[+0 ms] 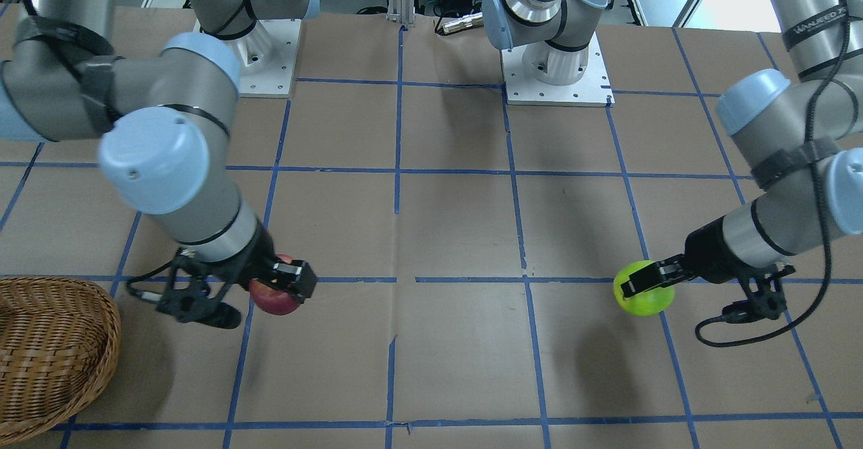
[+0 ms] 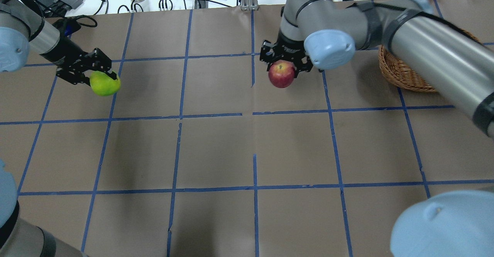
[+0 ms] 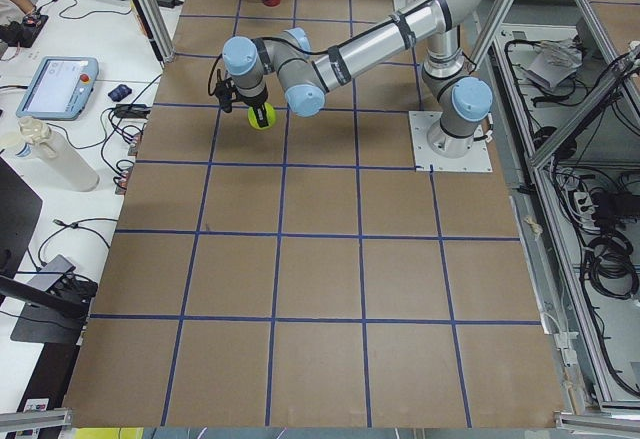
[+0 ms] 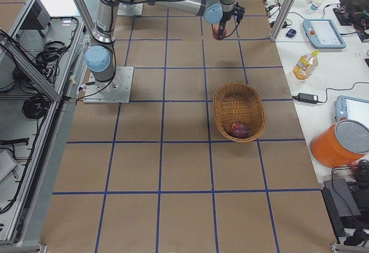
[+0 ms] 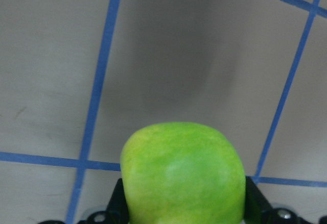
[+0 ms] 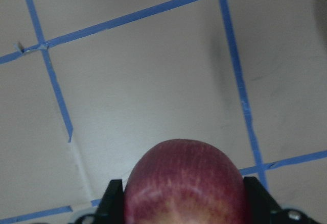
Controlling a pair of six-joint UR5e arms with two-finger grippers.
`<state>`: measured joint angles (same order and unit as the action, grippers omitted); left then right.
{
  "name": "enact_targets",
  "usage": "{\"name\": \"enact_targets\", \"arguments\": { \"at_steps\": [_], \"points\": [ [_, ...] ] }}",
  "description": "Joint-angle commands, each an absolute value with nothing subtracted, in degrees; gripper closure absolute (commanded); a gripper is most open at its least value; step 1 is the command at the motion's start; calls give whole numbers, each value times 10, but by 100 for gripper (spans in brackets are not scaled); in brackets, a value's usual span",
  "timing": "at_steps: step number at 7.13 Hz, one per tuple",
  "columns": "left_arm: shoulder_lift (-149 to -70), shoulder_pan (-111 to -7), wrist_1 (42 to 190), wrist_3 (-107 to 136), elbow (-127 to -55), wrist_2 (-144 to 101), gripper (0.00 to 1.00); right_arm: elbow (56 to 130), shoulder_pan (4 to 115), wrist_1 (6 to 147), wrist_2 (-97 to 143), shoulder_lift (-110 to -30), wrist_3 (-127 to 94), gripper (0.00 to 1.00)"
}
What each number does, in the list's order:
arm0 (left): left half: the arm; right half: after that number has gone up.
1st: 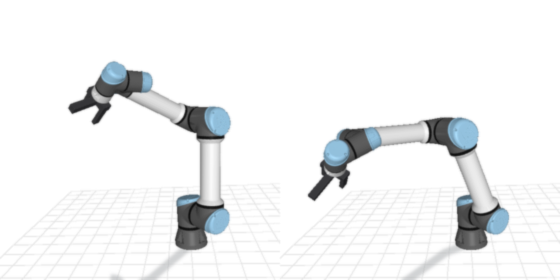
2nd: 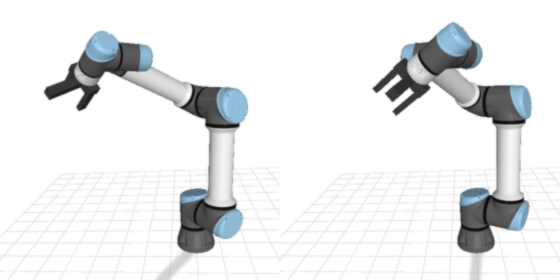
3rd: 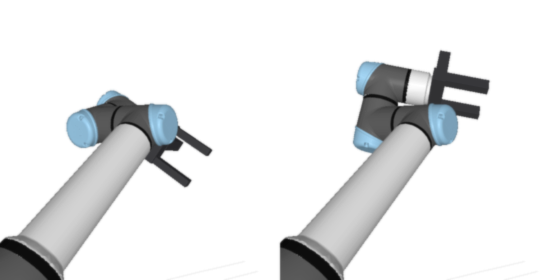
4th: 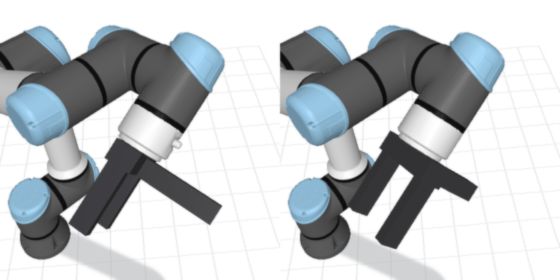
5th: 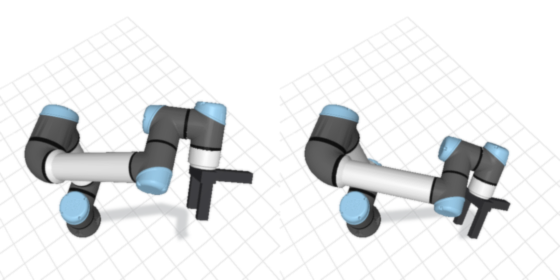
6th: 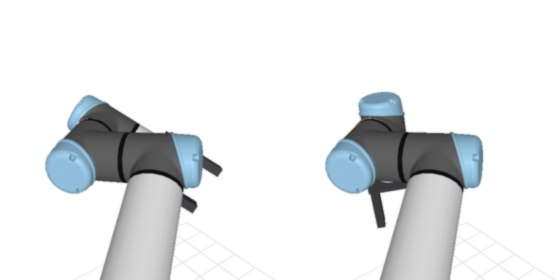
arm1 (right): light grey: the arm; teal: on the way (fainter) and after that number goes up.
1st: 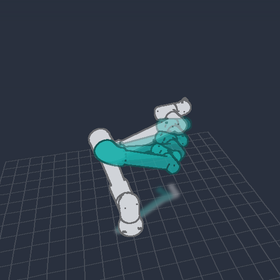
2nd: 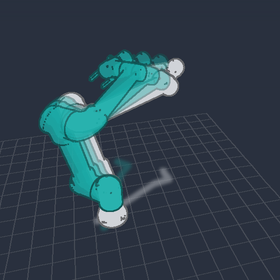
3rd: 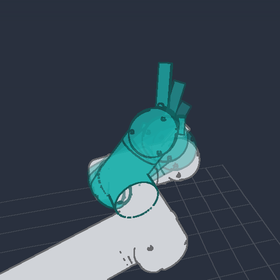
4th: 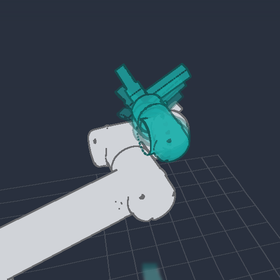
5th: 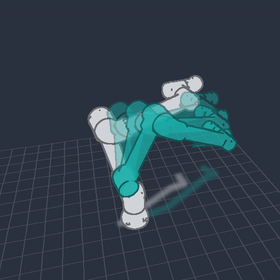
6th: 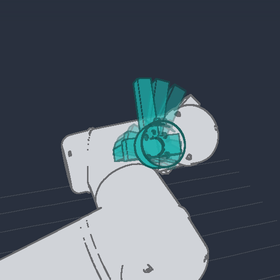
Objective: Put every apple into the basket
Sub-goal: 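Carry light red apple into basket while left carries green apple toward center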
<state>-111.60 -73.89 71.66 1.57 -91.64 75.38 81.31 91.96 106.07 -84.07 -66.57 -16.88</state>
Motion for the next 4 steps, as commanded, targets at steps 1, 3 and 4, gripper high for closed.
{"name": "enact_targets", "arguments": {
  "at_steps": [1,3,4],
  "points": [
    [-1131,-851,635,230,-933,753,68,770,822,1004,-878,-659,-25,100],
    [-1157,-931,501,386,-971,741,68,774,748,1014,-935,-631,116,100],
    [-1167,-981,423,448,-1003,735,68,769,724,1015,-935,-619,138,100]
  ]
}}
